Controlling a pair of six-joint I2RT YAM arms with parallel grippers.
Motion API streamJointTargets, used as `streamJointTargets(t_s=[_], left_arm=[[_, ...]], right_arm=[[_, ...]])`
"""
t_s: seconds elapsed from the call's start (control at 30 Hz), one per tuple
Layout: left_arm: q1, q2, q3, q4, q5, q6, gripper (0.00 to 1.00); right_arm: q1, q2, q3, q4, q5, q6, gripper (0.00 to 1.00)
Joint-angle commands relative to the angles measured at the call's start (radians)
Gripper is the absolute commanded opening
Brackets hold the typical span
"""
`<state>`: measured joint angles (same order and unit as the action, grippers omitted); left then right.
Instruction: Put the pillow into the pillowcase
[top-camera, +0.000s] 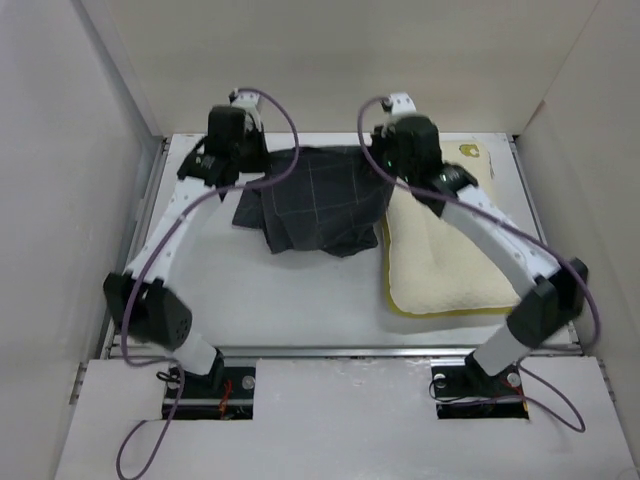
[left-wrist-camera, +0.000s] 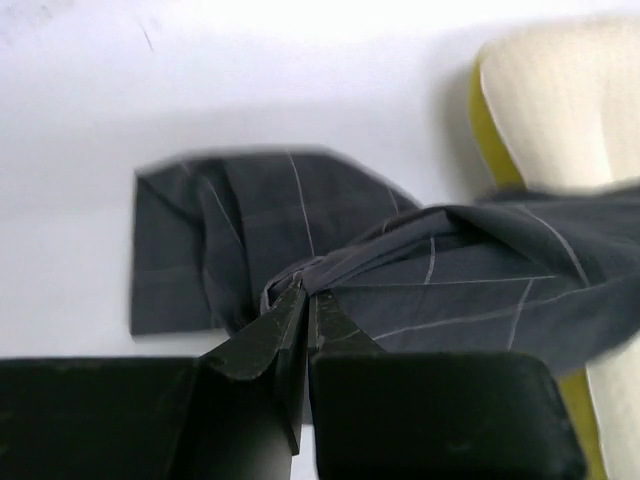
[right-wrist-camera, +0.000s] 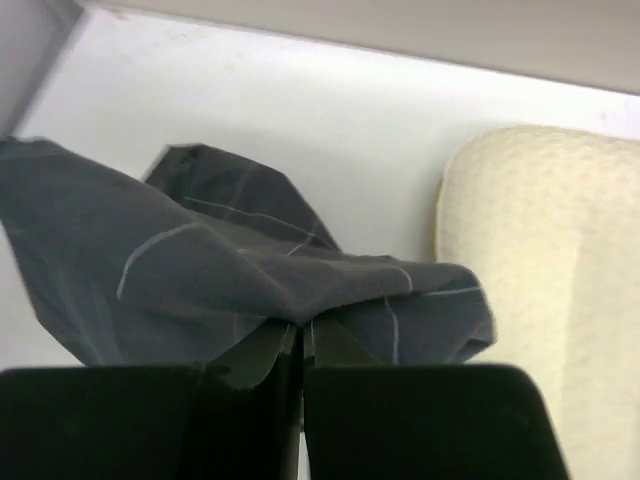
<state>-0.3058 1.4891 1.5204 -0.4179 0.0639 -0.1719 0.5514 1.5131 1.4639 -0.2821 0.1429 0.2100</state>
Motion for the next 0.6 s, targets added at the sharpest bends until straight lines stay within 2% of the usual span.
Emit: streamJointTargets(t_s=[0.0, 0.07, 0.1, 0.13, 0.17, 0.2, 0.23, 0.27, 0.3, 0.33, 0.37, 0.4, 0.43, 0.47, 0.53, 0.57], left_arm=[[0.126, 0.127, 0.339, -0.017, 0.053, 0.08, 0.0], [0.19, 0.272, 0.592, -0.079, 0.042, 0.093, 0.0], [0.212, 0.325, 0.888, -0.138, 0.03, 0.094, 0.0], [0.235, 0.374, 1.038, -0.159, 0.01, 0.094, 0.0], [0.258, 0.426, 1.16, -0.159, 0.01, 0.08, 0.0], [0.305, 0.41, 1.231, -0.089, 0.01, 0.06, 0.0], [0.325, 0.363, 1.171, -0.014, 0.019, 0.048, 0.0], [0.339, 0.296, 1.07, 0.083, 0.019, 0.048, 0.0], [0.349, 0.148, 0.954, 0.19, 0.007, 0.048, 0.0], [0.349, 0.098, 0.822, 0.347, -0.004, 0.048, 0.0], [0.349, 0.068, 0.82, 0.373, 0.016, 0.086, 0.0], [0.349, 0.068, 0.868, 0.364, 0.016, 0.104, 0.0], [0.349, 0.086, 1.002, 0.308, 0.025, 0.123, 0.0], [0.349, 0.086, 1.03, 0.294, 0.014, 0.123, 0.0], [0.349, 0.019, 0.967, 0.294, -0.061, 0.146, 0.0], [0.349, -0.016, 0.834, 0.309, -0.081, 0.155, 0.0]], right_arm=[[-0.105, 0.212, 0.453, -0.143, -0.064, -0.106, 0.0], [-0.117, 0.427, 0.757, -0.236, -0.106, -0.142, 0.0], [-0.117, 0.505, 0.94, -0.28, -0.132, -0.159, 0.0], [-0.117, 0.578, 1.291, -0.317, -0.144, -0.175, 0.0], [-0.117, 0.675, 1.422, -0.304, -0.144, -0.175, 0.0], [-0.117, 0.676, 1.479, -0.254, -0.141, -0.175, 0.0], [-0.117, 0.639, 1.367, -0.053, -0.169, -0.175, 0.0], [-0.117, 0.502, 1.23, 0.098, -0.196, -0.175, 0.0], [-0.117, 0.428, 1.078, 0.261, -0.221, -0.175, 0.0], [-0.095, 0.373, 0.958, 0.402, -0.221, -0.175, 0.0], [-0.094, 0.346, 0.894, 0.513, -0.221, -0.191, 0.0], [-0.085, 0.36, 0.947, 0.495, -0.221, -0.204, 0.0], [-0.085, 0.384, 1.019, 0.466, -0.242, -0.216, 0.0], [-0.085, 0.407, 1.123, 0.434, -0.262, -0.216, 0.0], [-0.085, 0.423, 1.121, 0.434, -0.311, -0.23, 0.0], [-0.085, 0.412, 1.084, 0.423, -0.394, -0.239, 0.0]])
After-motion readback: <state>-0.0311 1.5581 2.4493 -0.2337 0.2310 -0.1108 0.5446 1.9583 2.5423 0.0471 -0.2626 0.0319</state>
